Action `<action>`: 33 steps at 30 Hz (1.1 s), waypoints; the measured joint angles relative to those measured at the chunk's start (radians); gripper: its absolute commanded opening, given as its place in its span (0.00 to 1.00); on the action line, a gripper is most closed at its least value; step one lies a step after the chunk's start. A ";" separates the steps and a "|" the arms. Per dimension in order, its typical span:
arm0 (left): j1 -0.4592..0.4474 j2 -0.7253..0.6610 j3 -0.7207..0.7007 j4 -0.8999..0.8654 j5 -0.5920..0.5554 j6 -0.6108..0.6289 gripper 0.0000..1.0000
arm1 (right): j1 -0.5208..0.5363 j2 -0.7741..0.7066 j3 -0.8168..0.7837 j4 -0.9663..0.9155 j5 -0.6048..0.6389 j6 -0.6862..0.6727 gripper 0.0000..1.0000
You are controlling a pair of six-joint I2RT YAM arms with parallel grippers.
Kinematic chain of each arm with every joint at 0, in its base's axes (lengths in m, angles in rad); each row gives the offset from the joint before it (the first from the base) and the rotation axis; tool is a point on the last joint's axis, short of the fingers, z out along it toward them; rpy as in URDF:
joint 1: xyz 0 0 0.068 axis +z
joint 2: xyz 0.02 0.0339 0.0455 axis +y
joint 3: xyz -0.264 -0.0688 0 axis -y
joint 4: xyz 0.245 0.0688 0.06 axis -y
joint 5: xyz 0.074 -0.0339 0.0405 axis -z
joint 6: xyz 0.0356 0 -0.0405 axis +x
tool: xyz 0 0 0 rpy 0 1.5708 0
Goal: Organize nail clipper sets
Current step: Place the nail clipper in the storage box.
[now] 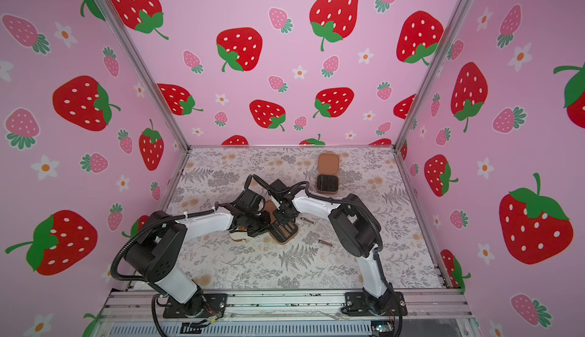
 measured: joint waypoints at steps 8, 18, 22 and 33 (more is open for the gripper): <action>0.000 0.000 0.000 0.000 0.001 0.000 0.00 | 0.000 -0.031 -0.065 0.071 0.000 0.025 0.11; 0.000 0.000 0.000 0.000 0.001 0.000 0.00 | 0.000 -0.094 -0.204 0.230 0.018 0.081 0.10; 0.000 0.000 0.000 0.000 0.001 0.000 0.00 | 0.002 -0.115 -0.262 0.303 0.032 0.102 0.10; 0.000 0.000 0.002 -0.002 0.005 0.000 0.00 | 0.024 -0.149 -0.372 0.451 0.092 0.140 0.11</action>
